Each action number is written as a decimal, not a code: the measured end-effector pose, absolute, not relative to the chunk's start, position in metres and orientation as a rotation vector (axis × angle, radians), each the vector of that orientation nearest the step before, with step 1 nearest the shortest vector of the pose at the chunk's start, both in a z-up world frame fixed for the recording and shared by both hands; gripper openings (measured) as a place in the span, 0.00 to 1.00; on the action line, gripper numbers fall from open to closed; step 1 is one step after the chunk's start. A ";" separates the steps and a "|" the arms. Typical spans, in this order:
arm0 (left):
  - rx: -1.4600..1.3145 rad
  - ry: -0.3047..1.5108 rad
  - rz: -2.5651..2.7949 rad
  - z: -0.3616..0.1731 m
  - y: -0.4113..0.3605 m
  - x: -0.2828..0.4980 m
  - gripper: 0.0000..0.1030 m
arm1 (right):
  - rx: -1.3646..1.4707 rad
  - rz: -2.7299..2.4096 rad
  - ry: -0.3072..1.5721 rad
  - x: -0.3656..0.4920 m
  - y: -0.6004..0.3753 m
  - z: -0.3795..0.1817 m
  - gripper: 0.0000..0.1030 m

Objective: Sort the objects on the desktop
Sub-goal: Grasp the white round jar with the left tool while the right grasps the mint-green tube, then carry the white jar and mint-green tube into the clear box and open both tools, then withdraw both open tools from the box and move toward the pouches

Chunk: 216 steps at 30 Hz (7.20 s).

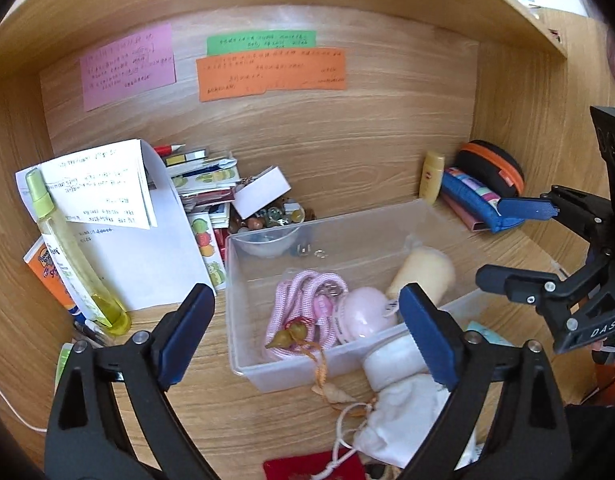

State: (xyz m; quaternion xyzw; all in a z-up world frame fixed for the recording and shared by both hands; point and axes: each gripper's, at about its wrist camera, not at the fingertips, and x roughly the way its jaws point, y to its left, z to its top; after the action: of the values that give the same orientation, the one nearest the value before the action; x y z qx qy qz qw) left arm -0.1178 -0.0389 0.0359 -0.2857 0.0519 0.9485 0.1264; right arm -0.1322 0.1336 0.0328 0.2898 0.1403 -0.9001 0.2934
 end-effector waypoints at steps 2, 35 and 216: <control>-0.834 0.142 2.755 0.037 -0.035 -0.113 0.93 | 0.754 -2.420 0.371 -0.126 0.143 0.036 0.87; -1.319 0.004 2.562 -0.046 0.030 -0.133 0.93 | 1.064 -2.286 0.384 -0.105 0.202 -0.057 0.65; -1.283 0.025 2.708 -0.023 -0.089 -0.045 0.95 | 0.938 -2.146 0.535 -0.063 0.074 -0.039 0.97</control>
State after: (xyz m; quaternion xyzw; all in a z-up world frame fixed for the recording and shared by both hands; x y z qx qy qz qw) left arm -0.0448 -0.0893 -0.0227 -0.4269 0.0084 0.9013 0.0725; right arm -0.0630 0.0744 -0.0387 0.3640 0.2078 -0.8329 0.3614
